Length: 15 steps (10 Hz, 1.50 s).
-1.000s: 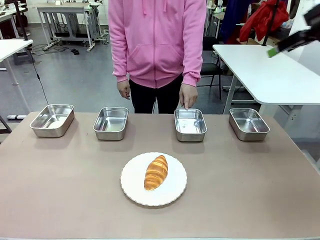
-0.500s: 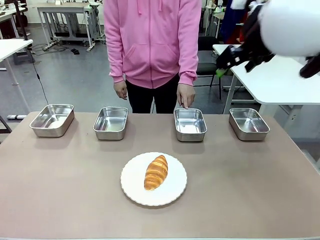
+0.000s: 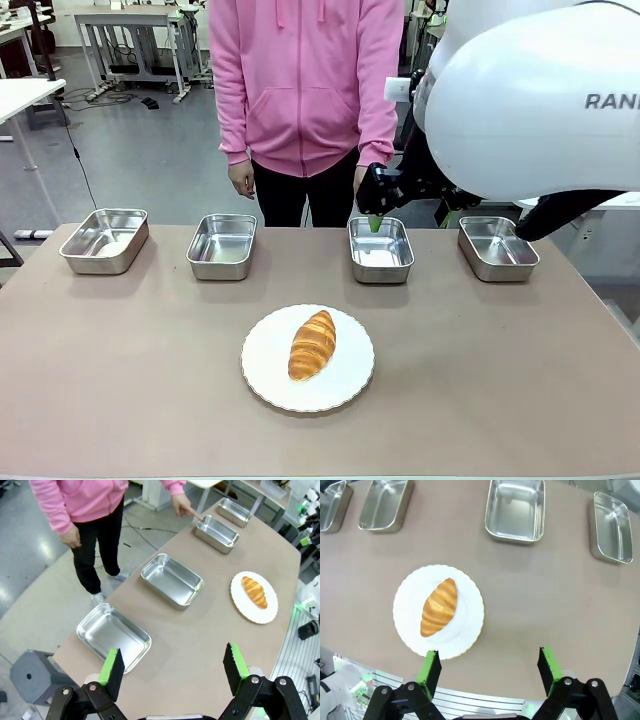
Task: Place the bread in the container.
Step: Place the Butter Roll into the Airtight Container indicated by the human.
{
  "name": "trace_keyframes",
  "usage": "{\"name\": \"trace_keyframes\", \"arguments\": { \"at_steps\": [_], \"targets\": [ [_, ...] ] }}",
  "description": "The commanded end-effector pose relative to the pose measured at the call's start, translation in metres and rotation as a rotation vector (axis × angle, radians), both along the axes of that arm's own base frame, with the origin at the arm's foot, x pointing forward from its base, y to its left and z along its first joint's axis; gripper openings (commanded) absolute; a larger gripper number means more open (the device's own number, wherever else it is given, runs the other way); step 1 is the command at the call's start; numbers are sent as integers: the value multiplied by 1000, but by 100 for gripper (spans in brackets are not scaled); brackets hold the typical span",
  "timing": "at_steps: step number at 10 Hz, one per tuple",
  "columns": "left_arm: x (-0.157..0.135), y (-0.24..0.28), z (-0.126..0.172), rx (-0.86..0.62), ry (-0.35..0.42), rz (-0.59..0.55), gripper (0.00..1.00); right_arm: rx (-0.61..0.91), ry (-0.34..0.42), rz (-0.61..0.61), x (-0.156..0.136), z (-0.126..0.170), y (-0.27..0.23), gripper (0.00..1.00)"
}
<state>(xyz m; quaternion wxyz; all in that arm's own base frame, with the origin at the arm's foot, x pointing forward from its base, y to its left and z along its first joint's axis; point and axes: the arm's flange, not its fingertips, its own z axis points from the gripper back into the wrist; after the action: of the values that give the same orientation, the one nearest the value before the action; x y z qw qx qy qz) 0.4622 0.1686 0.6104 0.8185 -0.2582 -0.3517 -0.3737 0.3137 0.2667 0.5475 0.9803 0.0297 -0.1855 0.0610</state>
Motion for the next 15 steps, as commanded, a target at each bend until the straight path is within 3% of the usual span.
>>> {"name": "trace_keyframes", "arguments": {
  "at_steps": [1,5,7,10,12,15],
  "targets": [
    [-1,0,1,-1,-11,-10,100,-12,-47,1,3,12,-11,100],
    [-1,0,1,-1,-11,-10,100,-3,-27,-8,2,10,-8,100],
    [-1,0,1,-1,-11,-10,100,53,43,-33,26,-34,31,100],
    [-1,0,1,-1,-11,-10,100,89,111,-71,35,-98,75,100],
    [-1,0,1,-1,-11,-10,100,122,162,-113,26,-134,102,100],
    [-1,0,1,-1,-11,-10,100,53,232,-198,7,-160,127,100]
  ]
}}
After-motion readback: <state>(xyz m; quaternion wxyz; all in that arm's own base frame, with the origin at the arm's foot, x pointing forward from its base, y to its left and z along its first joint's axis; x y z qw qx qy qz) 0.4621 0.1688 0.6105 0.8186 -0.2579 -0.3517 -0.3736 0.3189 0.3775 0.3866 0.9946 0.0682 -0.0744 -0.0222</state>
